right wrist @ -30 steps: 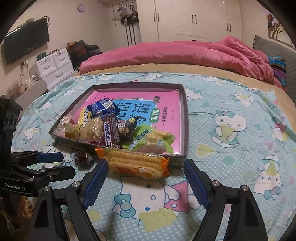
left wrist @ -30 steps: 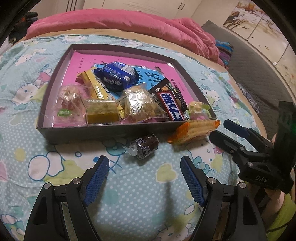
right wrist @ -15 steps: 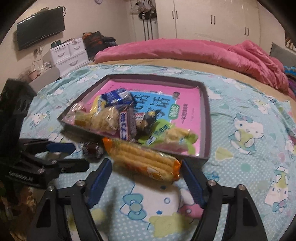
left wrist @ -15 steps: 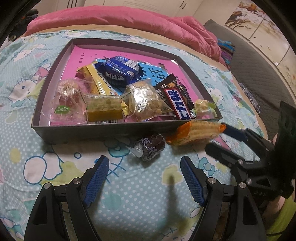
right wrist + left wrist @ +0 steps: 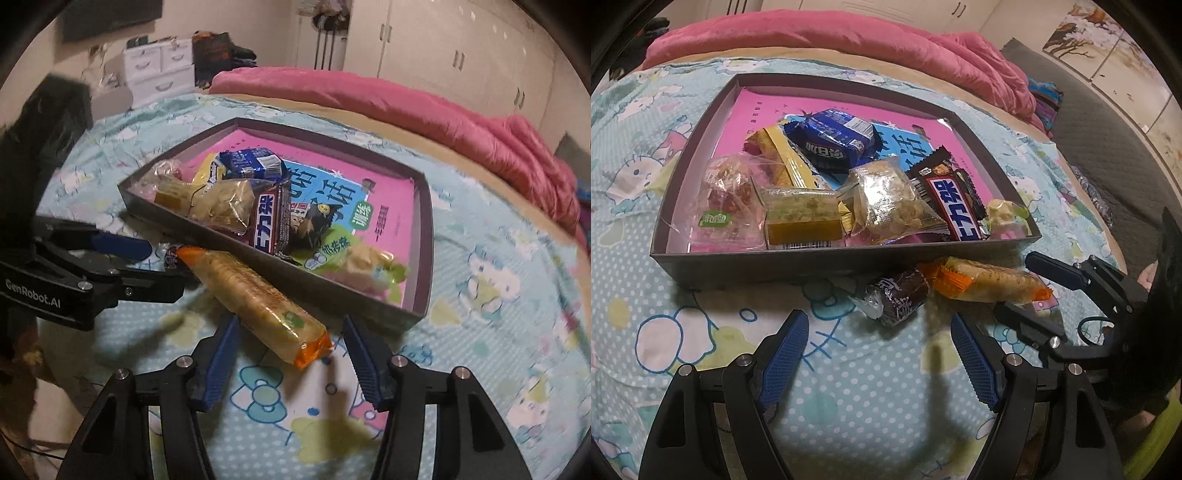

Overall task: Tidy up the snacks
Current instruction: 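Grasp the small wrapped chocolate with the left tool while the right tool grasps the cracker pack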

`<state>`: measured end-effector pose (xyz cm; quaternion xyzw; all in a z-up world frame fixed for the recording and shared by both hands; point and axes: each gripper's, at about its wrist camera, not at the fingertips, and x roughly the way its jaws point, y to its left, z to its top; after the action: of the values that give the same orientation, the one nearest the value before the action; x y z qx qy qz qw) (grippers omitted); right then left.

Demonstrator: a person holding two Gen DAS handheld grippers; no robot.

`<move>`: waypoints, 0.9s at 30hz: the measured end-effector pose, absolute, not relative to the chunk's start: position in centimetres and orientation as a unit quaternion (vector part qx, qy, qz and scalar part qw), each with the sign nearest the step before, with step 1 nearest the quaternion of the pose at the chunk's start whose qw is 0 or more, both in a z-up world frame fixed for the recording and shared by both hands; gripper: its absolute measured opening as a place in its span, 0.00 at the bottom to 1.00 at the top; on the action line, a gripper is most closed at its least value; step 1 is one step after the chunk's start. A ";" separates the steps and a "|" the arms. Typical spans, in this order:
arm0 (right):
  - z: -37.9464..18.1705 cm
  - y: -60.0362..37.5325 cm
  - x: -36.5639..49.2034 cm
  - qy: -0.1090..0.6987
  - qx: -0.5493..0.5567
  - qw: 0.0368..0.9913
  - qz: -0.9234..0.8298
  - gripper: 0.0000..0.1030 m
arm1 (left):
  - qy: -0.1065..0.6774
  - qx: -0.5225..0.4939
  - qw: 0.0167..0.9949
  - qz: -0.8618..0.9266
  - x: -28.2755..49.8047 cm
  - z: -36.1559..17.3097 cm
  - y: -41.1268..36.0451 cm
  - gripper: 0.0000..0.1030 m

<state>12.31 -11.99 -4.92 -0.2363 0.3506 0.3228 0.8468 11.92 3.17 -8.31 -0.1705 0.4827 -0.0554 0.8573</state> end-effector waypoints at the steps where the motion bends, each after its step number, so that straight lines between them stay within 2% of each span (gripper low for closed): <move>1: -5.0 -11.7 12.2 0.346 -0.248 0.845 0.323 0.56 | 0.482 -0.170 0.858 -0.056 12.0 -8.3 3.1 0.78; 5: -5.5 -10.4 11.4 0.322 -0.297 0.840 0.321 0.56 | 0.479 -0.170 0.859 -0.057 12.2 -8.3 3.0 0.78; 8: -5.8 -9.4 11.0 0.306 -0.326 0.834 0.323 0.48 | 0.476 -0.173 0.861 -0.056 12.4 -8.2 3.2 0.73; 13: -6.6 -8.3 11.0 0.304 -0.348 0.826 0.323 0.42 | 0.472 -0.173 0.862 -0.057 12.5 -8.1 3.1 0.66; 20: -6.3 -9.1 11.6 0.331 -0.308 0.833 0.319 0.38 | 0.471 -0.173 0.863 -0.060 13.0 -8.0 2.2 0.62; 24: -5.4 -10.8 12.2 0.356 -0.244 0.841 0.326 0.37 | 0.475 -0.166 0.863 -0.043 13.6 -8.3 1.6 0.51; 26: -4.9 -11.7 12.6 0.367 -0.205 0.843 0.335 0.35 | 0.475 -0.170 0.863 -0.036 13.8 -8.4 1.6 0.49; 27: -4.8 -12.0 12.7 0.371 -0.191 0.843 0.339 0.34 | 0.475 -0.170 0.863 -0.034 13.9 -8.5 1.5 0.44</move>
<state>12.69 -12.02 -4.76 -0.1913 0.3710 0.3390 0.8431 13.85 1.54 -8.45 -0.1697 0.4747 -0.0338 0.8629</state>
